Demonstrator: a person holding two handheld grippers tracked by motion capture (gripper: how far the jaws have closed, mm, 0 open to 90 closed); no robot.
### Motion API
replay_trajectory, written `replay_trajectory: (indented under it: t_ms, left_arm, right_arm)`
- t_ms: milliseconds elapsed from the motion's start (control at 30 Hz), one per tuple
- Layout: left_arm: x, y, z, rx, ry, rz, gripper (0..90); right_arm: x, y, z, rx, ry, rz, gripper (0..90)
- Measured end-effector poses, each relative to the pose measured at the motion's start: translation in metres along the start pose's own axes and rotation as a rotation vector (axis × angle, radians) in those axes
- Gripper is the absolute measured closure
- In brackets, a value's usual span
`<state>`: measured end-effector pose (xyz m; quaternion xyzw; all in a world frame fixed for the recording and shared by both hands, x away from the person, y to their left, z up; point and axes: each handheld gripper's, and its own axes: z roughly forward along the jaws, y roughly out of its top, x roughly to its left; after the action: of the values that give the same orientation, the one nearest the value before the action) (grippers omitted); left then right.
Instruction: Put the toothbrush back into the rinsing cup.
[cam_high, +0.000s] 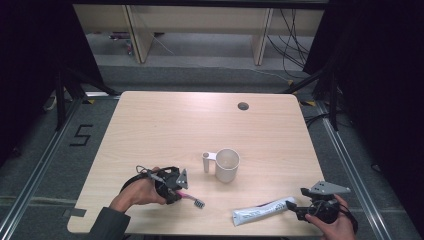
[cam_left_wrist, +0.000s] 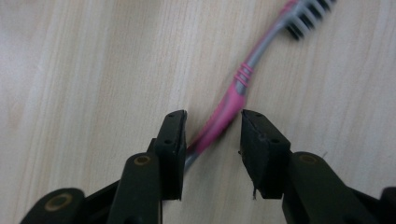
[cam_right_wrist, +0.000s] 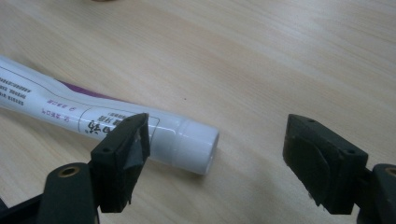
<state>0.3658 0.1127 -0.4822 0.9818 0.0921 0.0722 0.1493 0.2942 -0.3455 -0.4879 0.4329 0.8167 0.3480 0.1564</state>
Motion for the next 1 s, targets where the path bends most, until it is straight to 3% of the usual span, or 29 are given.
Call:
replay_trajectory:
  t_ms: [100, 433, 467, 533, 667, 1000]
  left_arm:
    - [0.001, -0.002, -0.001, 0.013, -0.008, -0.024, 65.7]
    - [-0.001, 0.000, -0.002, 0.051, -0.037, -0.042, 76.5]
    - [-0.001, 0.001, -0.001, 0.062, -0.044, -0.060, 78.0]
    - [-0.001, 0.002, -0.001, 0.073, -0.045, -0.065, 78.9]
    - [-0.002, 0.006, -0.001, 0.108, -0.066, -0.137, 81.3]
    - [0.001, 0.013, 0.001, 0.159, -0.051, -0.183, 81.7]
  right_arm:
    - [0.000, 0.000, 0.000, 0.000, -0.001, -0.003, 24.0]
    - [0.001, 0.000, 0.000, 0.004, 0.003, -0.002, 24.1]
    - [0.002, 0.000, 0.001, 0.007, 0.008, 0.011, 24.1]
    - [0.001, 0.000, 0.000, 0.007, 0.000, -0.008, 24.1]
    - [0.001, 0.000, 0.000, 0.008, 0.000, -0.009, 24.0]
    - [0.002, 0.000, 0.001, 0.012, 0.012, -0.006, 24.0]
